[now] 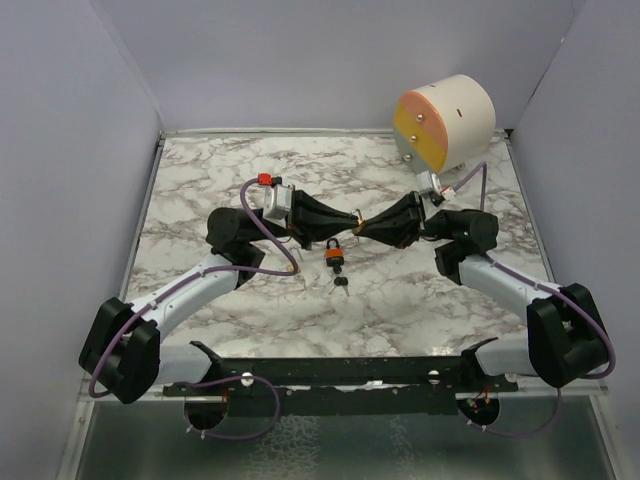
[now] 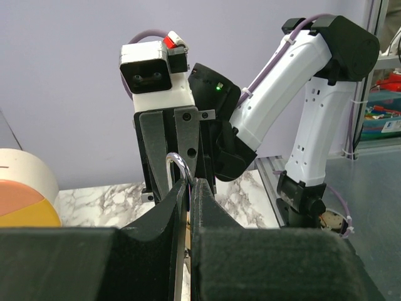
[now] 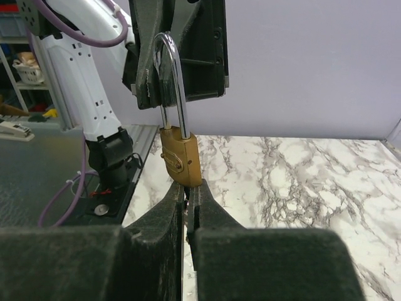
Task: Lock with the key
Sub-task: Lock the lock.
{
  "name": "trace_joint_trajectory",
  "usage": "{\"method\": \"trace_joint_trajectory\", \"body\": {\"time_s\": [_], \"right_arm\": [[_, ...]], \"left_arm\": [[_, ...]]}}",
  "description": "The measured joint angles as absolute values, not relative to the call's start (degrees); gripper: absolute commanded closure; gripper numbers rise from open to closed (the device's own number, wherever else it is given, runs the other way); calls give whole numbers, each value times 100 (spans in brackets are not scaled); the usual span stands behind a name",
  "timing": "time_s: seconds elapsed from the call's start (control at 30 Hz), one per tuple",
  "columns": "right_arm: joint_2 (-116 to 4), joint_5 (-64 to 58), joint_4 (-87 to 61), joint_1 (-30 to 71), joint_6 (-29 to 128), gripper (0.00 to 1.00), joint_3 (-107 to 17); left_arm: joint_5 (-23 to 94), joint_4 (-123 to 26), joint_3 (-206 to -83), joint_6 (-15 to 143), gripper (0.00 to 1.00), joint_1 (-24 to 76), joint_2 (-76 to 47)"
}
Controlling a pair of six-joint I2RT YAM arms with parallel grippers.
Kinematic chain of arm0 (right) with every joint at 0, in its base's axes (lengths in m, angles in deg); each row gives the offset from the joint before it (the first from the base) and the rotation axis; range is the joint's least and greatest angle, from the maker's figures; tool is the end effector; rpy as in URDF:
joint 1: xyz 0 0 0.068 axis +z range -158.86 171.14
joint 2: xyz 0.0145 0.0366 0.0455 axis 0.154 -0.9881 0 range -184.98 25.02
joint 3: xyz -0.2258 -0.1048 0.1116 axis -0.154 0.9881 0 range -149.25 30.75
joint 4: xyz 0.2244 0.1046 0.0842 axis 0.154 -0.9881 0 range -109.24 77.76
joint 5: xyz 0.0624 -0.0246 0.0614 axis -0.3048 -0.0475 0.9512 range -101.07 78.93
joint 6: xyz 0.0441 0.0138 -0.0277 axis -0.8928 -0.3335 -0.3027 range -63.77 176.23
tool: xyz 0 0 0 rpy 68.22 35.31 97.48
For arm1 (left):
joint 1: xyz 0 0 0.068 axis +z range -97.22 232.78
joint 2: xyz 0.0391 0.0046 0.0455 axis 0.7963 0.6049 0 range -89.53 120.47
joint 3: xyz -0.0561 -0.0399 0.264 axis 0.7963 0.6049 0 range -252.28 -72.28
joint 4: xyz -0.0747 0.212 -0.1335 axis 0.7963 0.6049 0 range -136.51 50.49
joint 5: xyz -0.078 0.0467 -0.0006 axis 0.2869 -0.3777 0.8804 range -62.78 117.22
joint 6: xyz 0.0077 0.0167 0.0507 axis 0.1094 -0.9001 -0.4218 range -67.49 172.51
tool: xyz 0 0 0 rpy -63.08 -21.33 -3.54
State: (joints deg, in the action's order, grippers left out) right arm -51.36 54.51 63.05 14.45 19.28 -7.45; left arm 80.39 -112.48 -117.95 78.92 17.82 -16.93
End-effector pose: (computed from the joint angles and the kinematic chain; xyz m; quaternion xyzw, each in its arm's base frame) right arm 0.2242 0.1319 0.3194 -0.4370 0.4293 0.5864 0.5299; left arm 0.1973 -0.1727 0.3680 0.4316 0.3535 -0.5775 0.5960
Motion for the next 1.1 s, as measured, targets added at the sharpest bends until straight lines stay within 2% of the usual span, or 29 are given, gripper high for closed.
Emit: {"method": "trace_joint_trajectory", "body": {"time_s": [0.33, 0.73, 0.87, 1.1], "right_arm": [[-4817, 5145, 5498, 1445, 2630, 99, -747], [-4714, 4948, 4482, 1519, 3176, 99, -679], [-4336, 3809, 3360, 1537, 3775, 99, -666], [-3897, 817, 1677, 1548, 4374, 99, -673]], "left_arm": [[8030, -10284, -12359, 7158, 100, 1782, -1789], [7171, -10123, -12533, 6196, 100, 1782, -2183], [6957, -9928, -12330, 6087, 100, 1782, -2180], [6716, -9716, -11921, 6142, 100, 1777, -2043]]}}
